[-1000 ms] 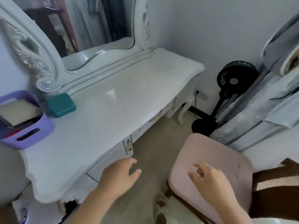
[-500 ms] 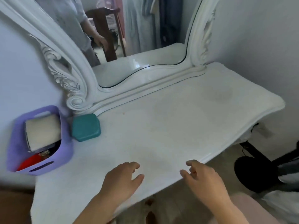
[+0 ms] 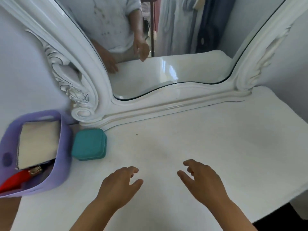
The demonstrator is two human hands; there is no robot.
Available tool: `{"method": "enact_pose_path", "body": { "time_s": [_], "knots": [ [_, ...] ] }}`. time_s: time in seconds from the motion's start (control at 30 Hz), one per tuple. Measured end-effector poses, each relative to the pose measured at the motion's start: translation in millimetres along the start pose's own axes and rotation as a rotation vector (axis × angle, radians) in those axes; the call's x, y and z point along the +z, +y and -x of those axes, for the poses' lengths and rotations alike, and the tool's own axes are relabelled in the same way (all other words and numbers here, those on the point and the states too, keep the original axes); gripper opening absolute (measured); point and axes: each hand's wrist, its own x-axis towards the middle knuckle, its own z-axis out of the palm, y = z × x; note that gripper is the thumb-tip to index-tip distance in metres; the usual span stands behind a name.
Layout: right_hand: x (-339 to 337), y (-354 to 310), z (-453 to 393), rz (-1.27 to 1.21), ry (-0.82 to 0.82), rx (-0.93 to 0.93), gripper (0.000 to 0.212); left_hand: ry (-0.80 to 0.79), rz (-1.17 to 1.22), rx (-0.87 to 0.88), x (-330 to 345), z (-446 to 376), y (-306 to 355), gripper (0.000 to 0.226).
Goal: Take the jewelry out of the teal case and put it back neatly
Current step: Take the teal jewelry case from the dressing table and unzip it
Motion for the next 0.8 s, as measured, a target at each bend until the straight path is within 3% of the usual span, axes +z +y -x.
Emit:
{"method": "enact_pose_path", "body": {
  "time_s": [0.23, 0.4, 0.57, 0.8],
  "knots": [
    [-12, 49, -45, 0.051, -0.113, -0.194, 0.042, 0.068, 0.032, -0.167, 25, -16, 37, 0.045],
    [-31, 96, -56, 0.090, -0.237, -0.361, 0.043, 0.103, 0.179, -0.288, 72, -10, 97, 0.046],
    [-41, 138, -49, 0.084, -0.266, -0.435, 0.044, 0.118, 0.207, -0.265, 114, 11, 139, 0.047],
    [-17, 182, -28, 0.137, -0.185, -0.482, 0.035, 0.277, 0.111, -0.194, 167, 32, 118, 0.043]
  ]
}}
